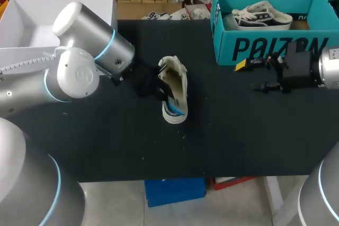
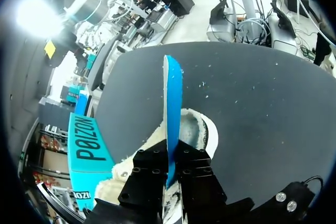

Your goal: Take the shoe out of the shoebox, open the shoe tongue, remove and reinsert the insole, then place the shoe into the shoebox

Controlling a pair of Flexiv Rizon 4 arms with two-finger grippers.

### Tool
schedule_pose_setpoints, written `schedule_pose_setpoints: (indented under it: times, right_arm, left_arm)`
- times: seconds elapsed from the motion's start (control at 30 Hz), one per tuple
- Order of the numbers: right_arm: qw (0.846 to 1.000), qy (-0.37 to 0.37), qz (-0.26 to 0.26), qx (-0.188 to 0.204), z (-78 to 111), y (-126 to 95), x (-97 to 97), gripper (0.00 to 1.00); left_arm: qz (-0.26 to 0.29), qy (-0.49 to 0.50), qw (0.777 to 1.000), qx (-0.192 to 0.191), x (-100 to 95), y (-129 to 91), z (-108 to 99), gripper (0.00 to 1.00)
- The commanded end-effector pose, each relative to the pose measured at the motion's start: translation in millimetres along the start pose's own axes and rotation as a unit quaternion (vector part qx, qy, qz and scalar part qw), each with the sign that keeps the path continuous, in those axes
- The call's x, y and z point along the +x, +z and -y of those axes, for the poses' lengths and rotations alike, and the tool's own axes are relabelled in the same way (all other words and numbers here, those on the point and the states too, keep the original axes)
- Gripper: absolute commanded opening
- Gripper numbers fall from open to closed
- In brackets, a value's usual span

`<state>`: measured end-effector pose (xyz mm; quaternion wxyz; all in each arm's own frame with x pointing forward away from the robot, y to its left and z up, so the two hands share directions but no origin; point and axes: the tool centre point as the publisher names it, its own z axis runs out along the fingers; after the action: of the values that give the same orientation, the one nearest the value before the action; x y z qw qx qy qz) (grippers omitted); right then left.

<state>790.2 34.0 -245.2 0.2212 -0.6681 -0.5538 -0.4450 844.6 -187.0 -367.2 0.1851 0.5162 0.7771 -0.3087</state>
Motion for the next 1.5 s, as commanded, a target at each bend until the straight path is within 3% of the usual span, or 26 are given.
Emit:
schedule_pose_setpoints:
  times: [0.03, 0.9, 0.93, 0.97, 1.0, 1.1, 1.13, 1.33, 1.5]
  right_arm:
    - [1.0, 0.0, 0.001, 0.001, -0.9, 1, 0.4, 1.0]
    - [1.0, 0.0, 0.001, 0.001, -0.9, 1, 0.4, 1.0]
    - [1.0, 0.0, 0.001, 0.001, -0.9, 1, 0.4, 1.0]
    - [1.0, 0.0, 0.001, 0.001, -0.9, 1, 0.4, 1.0]
    - [1.0, 0.0, 0.001, 0.001, -0.9, 1, 0.4, 1.0]
    - [1.0, 0.0, 0.001, 0.001, -0.9, 1, 0.4, 1.0]
    - [1.0, 0.0, 0.001, 0.001, -0.9, 1, 0.4, 1.0]
    - [1.0, 0.0, 0.001, 0.001, -0.9, 1, 0.4, 1.0]
    - [1.0, 0.0, 0.001, 0.001, -0.9, 1, 0.4, 1.0]
  left_arm:
    - [0.013, -0.002, 1.0, -0.009, 3.4, -1, 2, 0.0]
    - [0.022, -0.015, 0.998, -0.055, -5.9, -1, -31, 0.0]
    - [0.021, -0.016, 0.998, -0.055, -6.0, -1, -31, 0.11]
    - [0.021, -0.016, 0.998, -0.055, -6.5, 0, -30, 0.46]
    - [0.021, -0.016, 0.998, -0.054, -7.2, -1, -29, 0.61]
    - [0.024, -0.014, 0.998, -0.049, -9.6, -3, -24, 0.85]
    - [0.026, -0.013, 0.998, -0.048, -10.7, -4, -21, 0.89]
    - [0.029, 0.004, 0.999, -0.03, -14.2, -4, 2, 0.88]
    - [0.03, 0.012, 0.999, -0.016, -14.2, -3, 17, 0.66]
